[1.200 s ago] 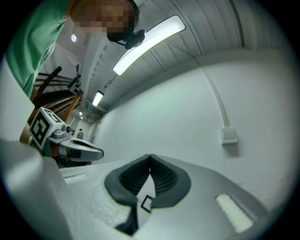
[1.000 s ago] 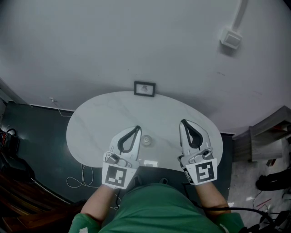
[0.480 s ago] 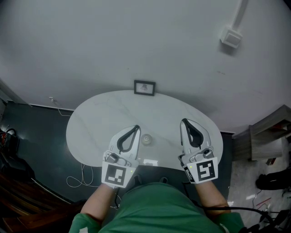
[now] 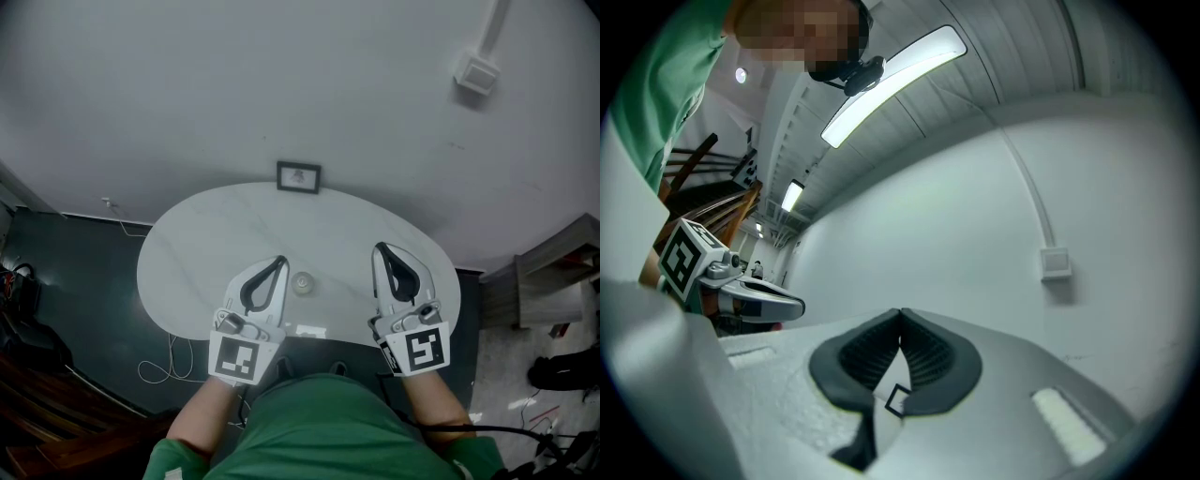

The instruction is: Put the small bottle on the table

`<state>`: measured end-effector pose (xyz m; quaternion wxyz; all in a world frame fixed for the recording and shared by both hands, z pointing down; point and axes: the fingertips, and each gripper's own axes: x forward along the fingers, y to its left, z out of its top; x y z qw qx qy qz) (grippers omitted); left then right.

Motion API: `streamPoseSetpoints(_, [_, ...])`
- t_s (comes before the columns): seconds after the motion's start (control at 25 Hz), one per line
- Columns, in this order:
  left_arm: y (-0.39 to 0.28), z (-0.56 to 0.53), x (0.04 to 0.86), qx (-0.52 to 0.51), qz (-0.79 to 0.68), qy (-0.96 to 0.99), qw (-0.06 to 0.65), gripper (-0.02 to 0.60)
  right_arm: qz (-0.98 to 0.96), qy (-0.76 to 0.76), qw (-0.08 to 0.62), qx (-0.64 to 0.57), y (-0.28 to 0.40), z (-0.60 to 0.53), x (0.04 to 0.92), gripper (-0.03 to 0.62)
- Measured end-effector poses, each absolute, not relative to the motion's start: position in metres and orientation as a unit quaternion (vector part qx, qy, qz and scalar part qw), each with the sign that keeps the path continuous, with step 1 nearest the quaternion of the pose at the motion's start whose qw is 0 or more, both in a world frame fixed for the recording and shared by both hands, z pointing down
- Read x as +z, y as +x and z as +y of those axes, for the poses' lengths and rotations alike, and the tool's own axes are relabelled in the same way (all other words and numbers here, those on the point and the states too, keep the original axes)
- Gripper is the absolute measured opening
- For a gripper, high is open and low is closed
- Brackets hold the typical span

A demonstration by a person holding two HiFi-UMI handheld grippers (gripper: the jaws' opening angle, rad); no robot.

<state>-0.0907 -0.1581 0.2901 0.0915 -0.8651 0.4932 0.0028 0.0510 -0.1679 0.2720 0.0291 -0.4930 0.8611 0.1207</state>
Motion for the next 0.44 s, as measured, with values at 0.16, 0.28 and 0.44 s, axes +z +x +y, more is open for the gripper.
streamPoseSetpoints(0.16, [-0.0897, -0.1567, 0.2922, 0.002, 0.492, -0.866, 0.092, 0.011, 0.862, -0.493, 0.026, 0.119, 0.0517, -0.1660, 0.2739, 0.003])
streamPoseSetpoints(0.28, [-0.0893, -0.1549, 0.2936, 0.001, 0.491, -0.866, 0.091, 0.011, 0.861, -0.493, 0.025, 0.119, 0.0524, -0.1639, 0.2740, 0.002])
streamPoseSetpoints(0.44, [-0.0877, -0.1528, 0.2948, 0.001, 0.490, -0.867, 0.092, 0.011, 0.861, -0.494, 0.025, 0.119, 0.0544, -0.1617, 0.2745, 0.003])
